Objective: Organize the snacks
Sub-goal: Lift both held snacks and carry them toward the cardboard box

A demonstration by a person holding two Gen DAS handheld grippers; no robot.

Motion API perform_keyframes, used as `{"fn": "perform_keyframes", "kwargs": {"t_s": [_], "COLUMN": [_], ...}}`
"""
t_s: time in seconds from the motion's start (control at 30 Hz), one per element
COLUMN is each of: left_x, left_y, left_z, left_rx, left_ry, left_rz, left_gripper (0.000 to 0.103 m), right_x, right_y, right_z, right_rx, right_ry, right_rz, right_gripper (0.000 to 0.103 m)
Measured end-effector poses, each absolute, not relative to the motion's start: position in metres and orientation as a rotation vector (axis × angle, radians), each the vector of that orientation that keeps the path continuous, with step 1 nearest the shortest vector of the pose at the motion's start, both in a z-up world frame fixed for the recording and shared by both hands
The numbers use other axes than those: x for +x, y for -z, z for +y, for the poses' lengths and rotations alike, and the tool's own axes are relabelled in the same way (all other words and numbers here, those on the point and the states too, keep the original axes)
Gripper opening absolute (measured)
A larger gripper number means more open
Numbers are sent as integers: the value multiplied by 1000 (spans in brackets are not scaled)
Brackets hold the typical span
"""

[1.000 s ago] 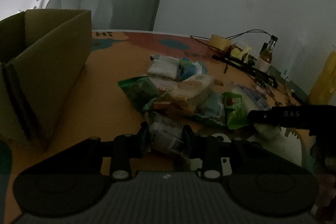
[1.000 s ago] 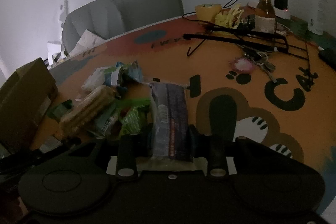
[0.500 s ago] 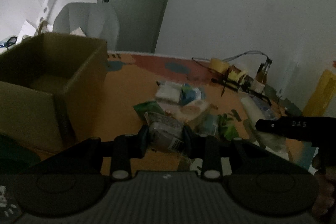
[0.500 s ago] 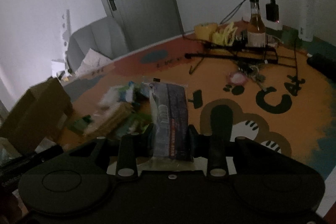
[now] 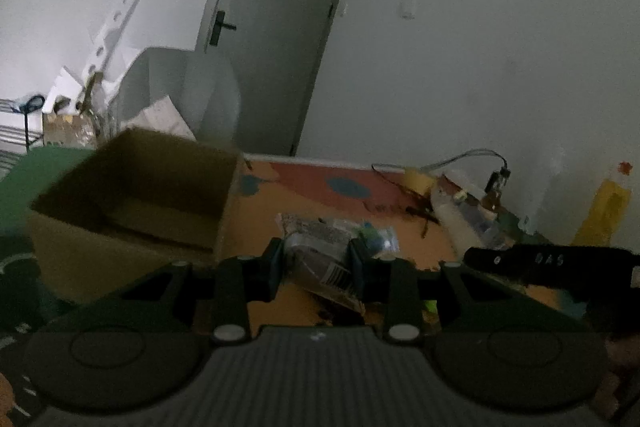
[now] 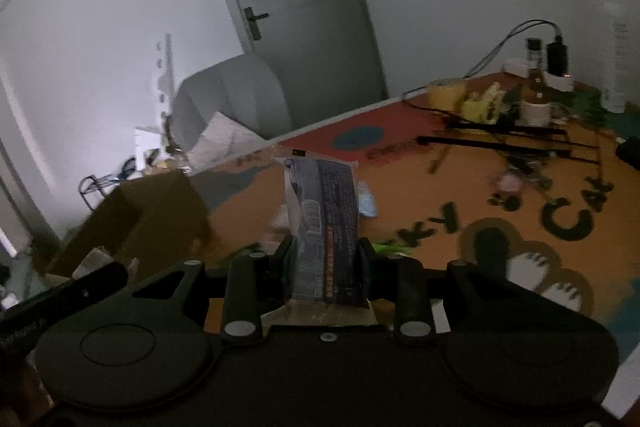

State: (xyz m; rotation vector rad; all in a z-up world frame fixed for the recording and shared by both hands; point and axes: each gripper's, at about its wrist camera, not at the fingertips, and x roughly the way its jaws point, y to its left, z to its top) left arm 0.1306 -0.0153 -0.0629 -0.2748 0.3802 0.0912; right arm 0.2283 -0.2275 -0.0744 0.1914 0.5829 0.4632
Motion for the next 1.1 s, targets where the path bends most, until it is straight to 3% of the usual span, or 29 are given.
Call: {"fn": "perform_keyframes", "kwargs": {"t_s": [0.47, 1.1], "left_x": [119, 136], "left_y": [36, 40], "left_z": [38, 112], "left_rx": [-300, -338], "left_ry": [-160, -181], "left_rz": [324, 373], "left_gripper": [33, 33], "right_x": [220, 234], "right_y": [49, 47], "right_z": [-164, -92], "right_rx": [193, 199], "right_ry": [-573, -609], "right_rz": [551, 570], "right_gripper": [30, 30]}}
